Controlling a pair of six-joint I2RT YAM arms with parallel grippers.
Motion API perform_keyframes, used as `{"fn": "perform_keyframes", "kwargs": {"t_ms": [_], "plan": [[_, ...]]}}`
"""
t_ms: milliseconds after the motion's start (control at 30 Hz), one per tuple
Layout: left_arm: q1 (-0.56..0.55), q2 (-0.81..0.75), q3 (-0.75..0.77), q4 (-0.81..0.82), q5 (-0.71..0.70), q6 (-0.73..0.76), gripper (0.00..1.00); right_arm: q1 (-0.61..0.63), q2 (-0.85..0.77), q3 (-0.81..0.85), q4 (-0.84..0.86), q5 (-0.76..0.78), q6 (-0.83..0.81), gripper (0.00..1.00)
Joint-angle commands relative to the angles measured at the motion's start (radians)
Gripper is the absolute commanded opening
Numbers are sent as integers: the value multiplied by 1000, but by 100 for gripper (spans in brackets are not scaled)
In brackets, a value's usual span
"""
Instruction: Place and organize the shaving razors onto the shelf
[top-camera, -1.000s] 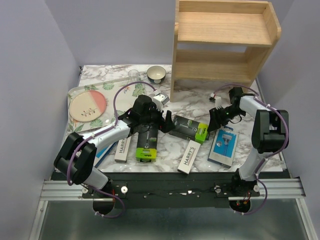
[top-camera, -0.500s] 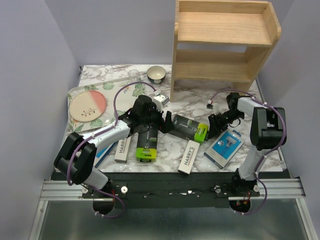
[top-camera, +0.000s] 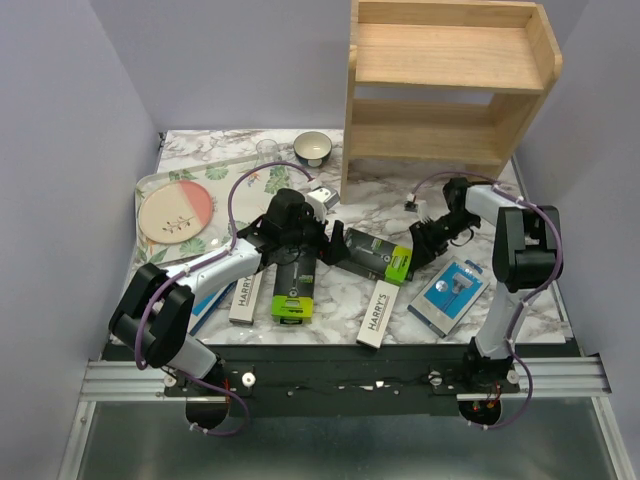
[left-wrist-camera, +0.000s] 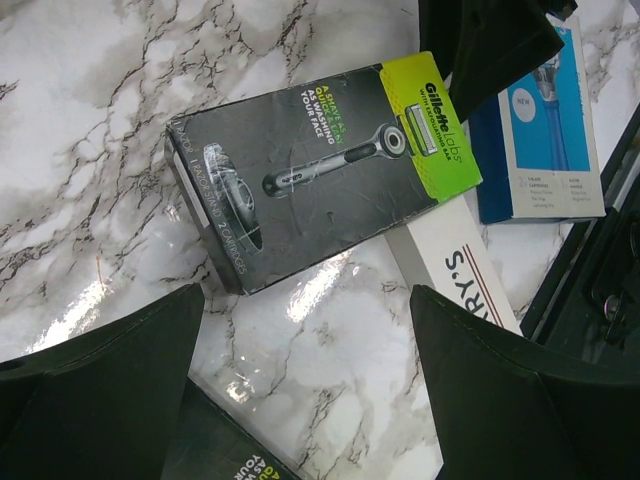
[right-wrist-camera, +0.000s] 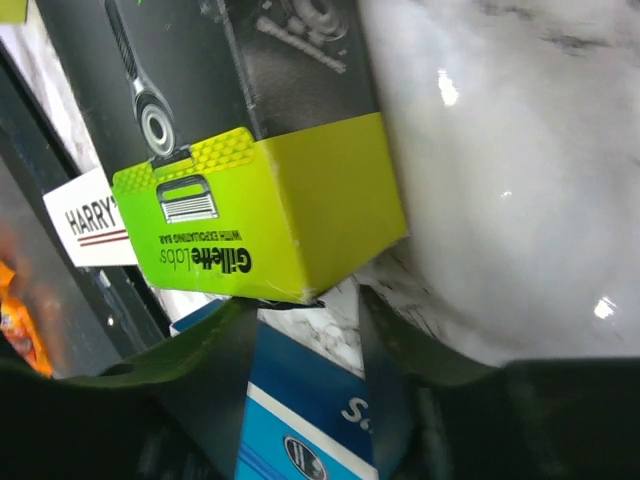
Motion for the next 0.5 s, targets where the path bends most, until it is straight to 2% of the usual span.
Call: {"fn": "perform_keyframes", "kwargs": {"t_ms": [0,167,333,367,467], "plan": [[-5,-18,-10,8,-29,7,93,49,60,23,-100,-45,-49,47],[-4,-25,-18,22,-37,-1,93,52,54,26,-121,-67,-45,22],[2,-44,-1,31,-84,-85,99,51,-19,106,-206,-142,-9,11],[7,-48,8,30,-104,-116,99,52,-30,132,-222,-168,5,6],[48,-61,45,29,-143,-273,99,52,-47,227,-247,-290,114,1]]}}
